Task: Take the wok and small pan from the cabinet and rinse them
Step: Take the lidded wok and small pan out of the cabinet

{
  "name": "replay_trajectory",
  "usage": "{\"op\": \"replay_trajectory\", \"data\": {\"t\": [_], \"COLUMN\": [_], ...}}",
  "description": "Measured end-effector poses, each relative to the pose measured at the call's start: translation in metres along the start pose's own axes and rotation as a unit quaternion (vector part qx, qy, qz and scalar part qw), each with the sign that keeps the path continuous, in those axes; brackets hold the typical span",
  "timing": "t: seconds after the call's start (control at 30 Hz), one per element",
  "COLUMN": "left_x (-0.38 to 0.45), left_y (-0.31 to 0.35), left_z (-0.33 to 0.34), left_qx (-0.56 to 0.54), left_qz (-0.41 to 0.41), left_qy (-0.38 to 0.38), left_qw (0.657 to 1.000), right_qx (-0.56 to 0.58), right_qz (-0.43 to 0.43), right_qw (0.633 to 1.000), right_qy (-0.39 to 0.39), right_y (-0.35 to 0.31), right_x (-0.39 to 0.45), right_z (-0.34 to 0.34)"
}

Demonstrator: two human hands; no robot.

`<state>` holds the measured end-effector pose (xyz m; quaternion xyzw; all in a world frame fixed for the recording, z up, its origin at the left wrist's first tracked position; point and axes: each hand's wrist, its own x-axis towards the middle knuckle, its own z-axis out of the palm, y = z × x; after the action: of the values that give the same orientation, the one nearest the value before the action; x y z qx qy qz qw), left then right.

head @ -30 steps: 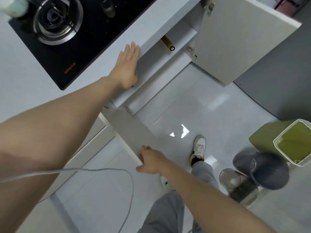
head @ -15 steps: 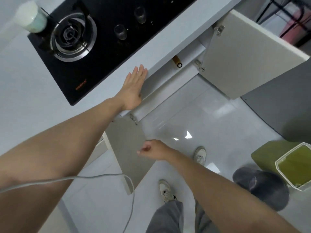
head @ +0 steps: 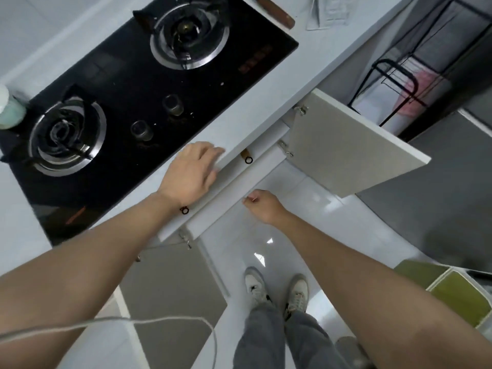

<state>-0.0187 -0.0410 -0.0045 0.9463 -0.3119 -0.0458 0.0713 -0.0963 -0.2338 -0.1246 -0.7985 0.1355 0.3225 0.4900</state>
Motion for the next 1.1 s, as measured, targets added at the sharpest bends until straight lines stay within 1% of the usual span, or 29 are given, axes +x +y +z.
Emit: {"op": "replay_trajectory", "data": {"t": [0.07,0.13,0.23,0.27,0.3,0.37,0.4,0.47,0.57,0.67,0.87,1.0,1.1], "left_x": [0.03,0.042,0.042,0.042,0.042,0.044,0.045,0.046,0.043,0.042,0.043,0.042,0.043], "left_y": [-0.008,-0.012,-0.019,-0.018,-0.026,-0.028,-0.026,-0.027,-0.028,-0.025,-0.025,-0.022,-0.021], "left_z": [0.013,0.023,0.03,0.03,0.032,0.033,0.033,0.034,0.035,0.035,0.032,0.031,0.03], "left_qx": [0.015,-0.007,-0.043,-0.055,-0.057,-0.062,-0.065,-0.069,-0.057,-0.051,-0.047,-0.039,-0.036], "left_qz": [0.05,0.061,0.065,0.069,0.066,0.069,0.07,0.072,0.063,0.058,0.057,0.056,0.056], "left_qy": [0.012,0.034,0.063,0.066,0.067,0.066,0.065,0.07,0.065,0.06,0.058,0.057,0.061], "left_qw": [0.999,0.998,0.995,0.994,0.994,0.993,0.993,0.993,0.994,0.995,0.996,0.996,0.996], "right_qx": [0.026,0.034,0.111,0.152,0.205,0.309,0.342,0.385,0.38,0.336,0.287,0.264,0.241], "right_qz": [0.015,0.015,0.038,0.059,0.07,0.091,0.087,0.064,0.062,0.085,0.137,0.158,0.181], "right_qw": [0.998,0.995,0.983,0.978,0.971,0.946,0.935,0.92,0.922,0.938,0.948,0.951,0.953], "right_qy": [0.05,0.097,0.145,0.133,0.104,0.033,0.021,0.03,0.029,0.026,0.013,-0.018,-0.039], "right_y": [0.006,0.012,0.012,0.012,0.006,0.002,0.002,0.005,0.011,0.021,0.057,0.076,0.082], "right_x": [0.041,0.08,0.147,0.164,0.191,0.212,0.215,0.214,0.202,0.182,0.134,0.102,0.1], "right_z": [-0.008,-0.019,-0.025,-0.026,-0.018,-0.011,-0.01,-0.006,0.001,-0.004,-0.014,-0.024,-0.03]}}
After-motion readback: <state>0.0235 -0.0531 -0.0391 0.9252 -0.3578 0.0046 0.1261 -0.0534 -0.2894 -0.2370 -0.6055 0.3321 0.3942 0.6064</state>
